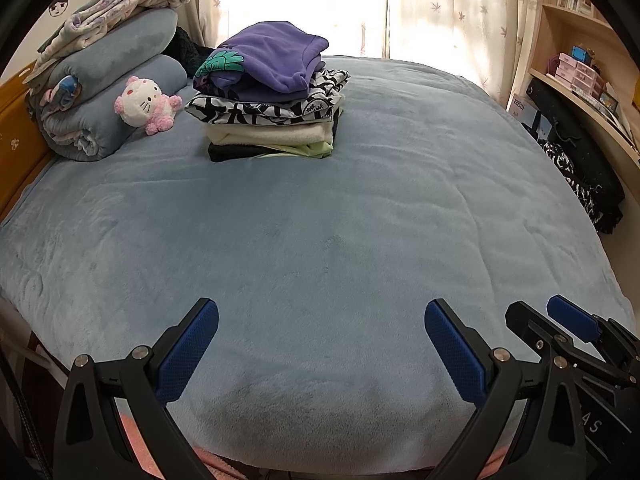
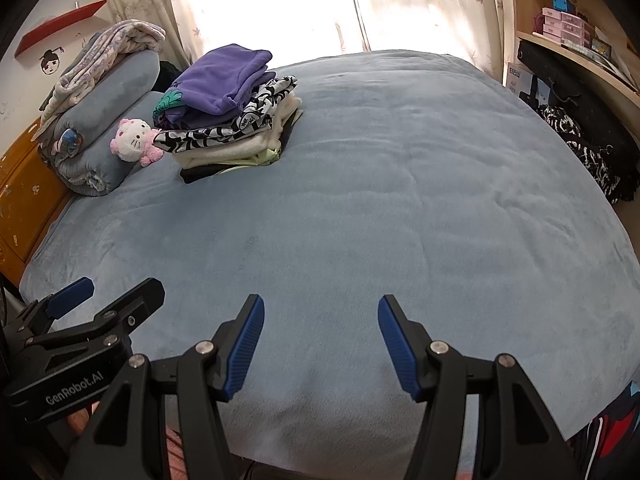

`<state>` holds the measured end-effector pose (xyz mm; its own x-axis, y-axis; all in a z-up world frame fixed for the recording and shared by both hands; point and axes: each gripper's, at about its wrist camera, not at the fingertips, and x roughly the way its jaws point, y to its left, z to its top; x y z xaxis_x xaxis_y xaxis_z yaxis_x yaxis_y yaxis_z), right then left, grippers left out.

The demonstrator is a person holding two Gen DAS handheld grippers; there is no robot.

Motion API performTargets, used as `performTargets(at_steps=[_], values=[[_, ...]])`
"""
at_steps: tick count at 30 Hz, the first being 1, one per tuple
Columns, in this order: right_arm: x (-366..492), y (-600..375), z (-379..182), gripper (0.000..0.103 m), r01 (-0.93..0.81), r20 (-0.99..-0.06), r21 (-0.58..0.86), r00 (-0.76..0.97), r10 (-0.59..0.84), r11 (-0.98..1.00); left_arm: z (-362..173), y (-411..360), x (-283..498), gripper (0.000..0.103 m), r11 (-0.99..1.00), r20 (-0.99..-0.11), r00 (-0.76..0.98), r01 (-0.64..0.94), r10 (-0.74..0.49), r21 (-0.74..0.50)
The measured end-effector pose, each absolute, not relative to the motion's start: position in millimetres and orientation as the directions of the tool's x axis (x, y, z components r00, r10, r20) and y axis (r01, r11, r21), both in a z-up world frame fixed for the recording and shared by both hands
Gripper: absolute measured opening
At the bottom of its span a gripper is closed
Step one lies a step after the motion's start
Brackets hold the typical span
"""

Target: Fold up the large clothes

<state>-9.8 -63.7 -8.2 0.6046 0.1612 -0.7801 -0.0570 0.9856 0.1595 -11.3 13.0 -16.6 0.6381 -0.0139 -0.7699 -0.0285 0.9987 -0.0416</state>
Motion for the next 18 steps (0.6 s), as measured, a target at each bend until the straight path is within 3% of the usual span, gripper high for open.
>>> performTargets(at_steps=[18], values=[[-10.3, -61.8, -8.7, 0.059, -0.057, -0.780, 0.158, 0.605, 0.160, 0.986, -18.9, 18.0, -16.0, 0.102, 0.998, -0.772, 0.636, -0.034, -0.013, -0.046]])
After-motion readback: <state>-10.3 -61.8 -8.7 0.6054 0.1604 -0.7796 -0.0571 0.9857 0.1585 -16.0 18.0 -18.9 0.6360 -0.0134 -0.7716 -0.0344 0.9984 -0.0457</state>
